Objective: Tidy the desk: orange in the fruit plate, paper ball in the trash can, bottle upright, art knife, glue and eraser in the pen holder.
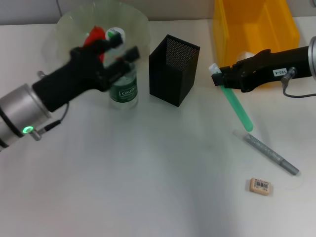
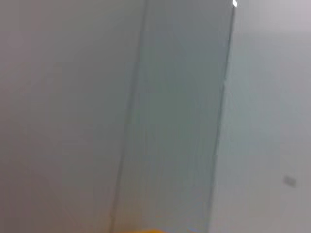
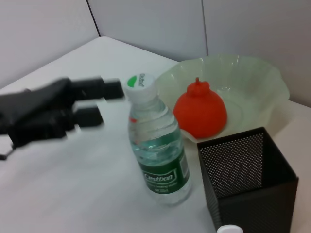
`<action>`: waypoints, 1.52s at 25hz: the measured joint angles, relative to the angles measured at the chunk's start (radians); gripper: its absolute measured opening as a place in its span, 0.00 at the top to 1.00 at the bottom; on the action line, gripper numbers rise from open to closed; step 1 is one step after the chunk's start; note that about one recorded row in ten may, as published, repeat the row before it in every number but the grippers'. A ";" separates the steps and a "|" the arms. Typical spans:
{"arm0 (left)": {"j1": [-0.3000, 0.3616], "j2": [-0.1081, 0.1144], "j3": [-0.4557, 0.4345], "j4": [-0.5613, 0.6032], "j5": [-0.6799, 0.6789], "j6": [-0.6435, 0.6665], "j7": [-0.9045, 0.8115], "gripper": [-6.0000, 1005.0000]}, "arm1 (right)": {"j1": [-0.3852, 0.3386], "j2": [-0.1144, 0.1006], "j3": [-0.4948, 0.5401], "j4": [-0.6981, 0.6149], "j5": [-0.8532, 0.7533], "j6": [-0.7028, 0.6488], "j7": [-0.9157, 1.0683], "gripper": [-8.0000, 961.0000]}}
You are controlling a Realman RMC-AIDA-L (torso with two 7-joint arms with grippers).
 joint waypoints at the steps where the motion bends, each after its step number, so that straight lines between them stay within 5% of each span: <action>1: 0.000 0.000 0.000 0.000 0.000 0.000 0.000 0.44 | 0.000 0.000 -0.001 0.005 0.002 0.012 -0.004 0.77; 6: 0.029 -0.004 0.001 -0.028 -0.129 0.007 0.062 0.44 | 0.008 0.001 -0.011 0.110 0.166 0.144 -0.113 0.76; 10: 0.030 -0.004 0.003 -0.028 -0.130 0.012 0.063 0.44 | 0.042 0.001 -0.009 0.329 0.511 0.242 -0.386 0.75; 11: 0.030 -0.005 0.004 -0.029 -0.130 0.014 0.063 0.44 | 0.070 0.000 -0.003 0.474 0.713 0.255 -0.574 0.75; 17: 0.031 -0.005 0.009 -0.030 -0.131 0.016 0.063 0.44 | 0.160 -0.002 -0.001 0.800 1.072 0.248 -0.935 0.74; 38: 0.032 -0.003 0.010 -0.039 -0.131 0.019 0.089 0.44 | 0.309 0.007 -0.009 1.152 1.217 0.278 -1.425 0.70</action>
